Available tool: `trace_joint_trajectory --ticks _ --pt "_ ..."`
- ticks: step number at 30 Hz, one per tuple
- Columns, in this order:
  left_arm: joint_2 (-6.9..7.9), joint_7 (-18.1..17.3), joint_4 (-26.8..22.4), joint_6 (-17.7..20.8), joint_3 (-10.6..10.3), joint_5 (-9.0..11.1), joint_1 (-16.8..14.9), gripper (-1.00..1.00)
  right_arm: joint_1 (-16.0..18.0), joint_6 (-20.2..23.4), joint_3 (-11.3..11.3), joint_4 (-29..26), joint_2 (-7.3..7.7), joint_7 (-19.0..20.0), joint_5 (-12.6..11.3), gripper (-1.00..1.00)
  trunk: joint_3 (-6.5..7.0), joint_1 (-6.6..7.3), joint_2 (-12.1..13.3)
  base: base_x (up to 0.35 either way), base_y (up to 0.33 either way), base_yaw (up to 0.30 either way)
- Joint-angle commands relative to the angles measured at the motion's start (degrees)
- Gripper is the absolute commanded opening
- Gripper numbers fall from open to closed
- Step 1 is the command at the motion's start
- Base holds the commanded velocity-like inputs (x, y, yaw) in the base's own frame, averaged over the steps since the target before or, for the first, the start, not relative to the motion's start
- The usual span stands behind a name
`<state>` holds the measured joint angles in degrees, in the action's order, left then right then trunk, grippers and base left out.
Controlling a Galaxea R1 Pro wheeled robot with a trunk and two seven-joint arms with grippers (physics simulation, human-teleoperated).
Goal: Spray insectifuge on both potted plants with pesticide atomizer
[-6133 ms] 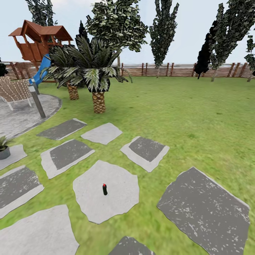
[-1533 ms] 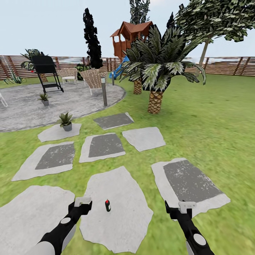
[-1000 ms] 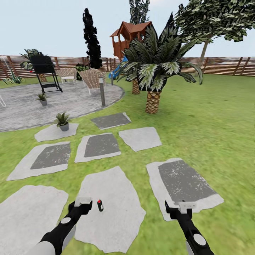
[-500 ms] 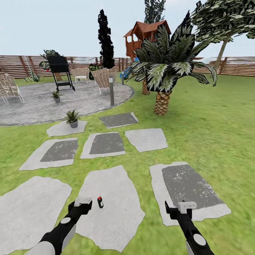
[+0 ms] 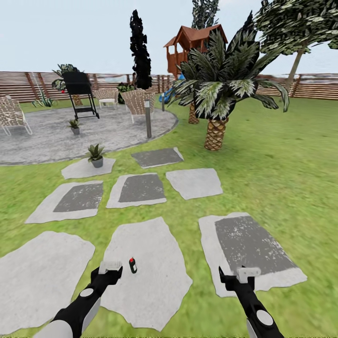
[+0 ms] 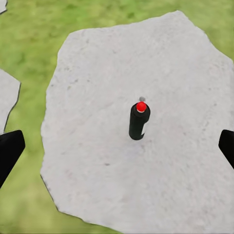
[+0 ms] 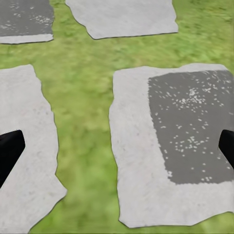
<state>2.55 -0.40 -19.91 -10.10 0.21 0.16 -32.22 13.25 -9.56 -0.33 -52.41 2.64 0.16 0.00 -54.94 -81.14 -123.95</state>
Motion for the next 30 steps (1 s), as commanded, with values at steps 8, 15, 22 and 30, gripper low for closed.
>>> trace_joint_trajectory --ticks 8,15,22,30 --pt "0.08 -0.04 0.06 -0.14 0.05 0.02 -0.08 1.00 0.03 -0.16 -0.04 0.02 0.00 0.02 0.00 1.00 -2.20 -1.75 -3.24 0.000 0.000 0.000" --pt "0.07 -0.04 0.13 -0.19 0.14 0.02 -0.12 1.00 0.03 -0.16 -0.11 -0.06 0.00 0.02 0.00 1.00 -4.10 -3.29 -6.05 0.000 0.000 0.000" --pt "0.09 -0.04 0.13 -0.19 0.14 0.02 -0.12 1.00 0.03 -0.18 -0.11 0.01 0.00 0.02 0.00 1.00 -5.99 -4.83 -8.86 0.000 0.000 0.000" --pt "0.01 -0.04 0.17 -0.19 0.14 0.02 -0.12 1.00 0.03 -0.14 -0.11 0.02 0.00 0.02 0.00 1.00 -8.15 -6.58 -12.07 0.000 0.000 0.000"
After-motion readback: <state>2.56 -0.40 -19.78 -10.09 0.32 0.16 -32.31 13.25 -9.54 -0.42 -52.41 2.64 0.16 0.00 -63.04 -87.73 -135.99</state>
